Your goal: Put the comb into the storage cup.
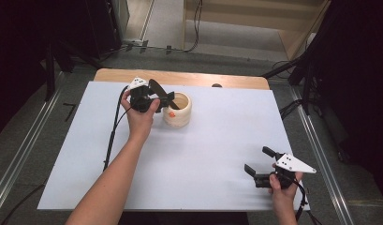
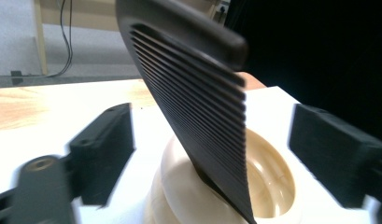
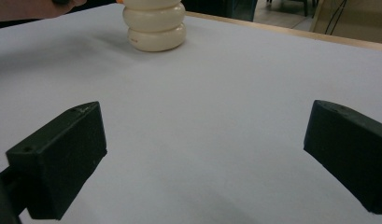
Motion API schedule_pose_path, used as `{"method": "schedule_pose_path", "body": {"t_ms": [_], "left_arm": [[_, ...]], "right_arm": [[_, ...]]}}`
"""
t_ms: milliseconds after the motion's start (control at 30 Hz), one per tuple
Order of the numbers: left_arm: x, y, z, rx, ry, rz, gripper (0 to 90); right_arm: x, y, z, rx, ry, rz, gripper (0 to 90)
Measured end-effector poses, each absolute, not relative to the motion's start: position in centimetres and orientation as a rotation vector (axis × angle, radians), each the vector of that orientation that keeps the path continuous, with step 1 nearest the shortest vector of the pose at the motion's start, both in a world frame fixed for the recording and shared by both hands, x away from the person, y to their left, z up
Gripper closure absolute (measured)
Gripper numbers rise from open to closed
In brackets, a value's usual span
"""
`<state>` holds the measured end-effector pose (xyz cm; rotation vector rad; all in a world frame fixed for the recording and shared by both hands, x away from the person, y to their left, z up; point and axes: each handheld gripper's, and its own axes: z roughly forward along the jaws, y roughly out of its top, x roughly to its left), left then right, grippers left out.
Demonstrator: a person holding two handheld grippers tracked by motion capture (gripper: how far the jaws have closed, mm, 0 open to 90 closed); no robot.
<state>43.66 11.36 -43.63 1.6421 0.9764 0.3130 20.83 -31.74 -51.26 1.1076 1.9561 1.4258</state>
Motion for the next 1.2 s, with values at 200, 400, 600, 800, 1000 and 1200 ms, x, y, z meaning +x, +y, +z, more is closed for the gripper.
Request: {"method": "schedule_pose_path", "body": {"t_ms": [200,400,600,800,1000,1200], "left_arm": [[43.3,11.8,-43.6,1.649,0.966,0.317,0.0],[42.8,12.2,-43.5,1.659,0.952,0.325,0.0],[42.3,12.8,-43.6,1.665,0.941,0.346,0.0],[41.7,13.5,-43.7,1.673,0.936,0.373,0.0],[41.1,14.1,-43.8,1.673,0.927,0.388,0.0],[40.4,14.6,-43.5,1.680,0.908,0.417,0.0]], "right_arm": [[20.8,-31.7,-51.3,1.111,1.954,1.428,0.0],[20.9,-31.7,-51.3,1.112,1.956,1.426,0.0],[20.9,-31.7,-51.3,1.110,1.956,1.425,0.0],[20.9,-31.7,-51.3,1.110,1.956,1.424,0.0],[20.9,-31.7,-51.3,1.107,1.956,1.421,0.0],[20.9,-31.7,-51.3,1.108,1.954,1.421,0.0]]}}
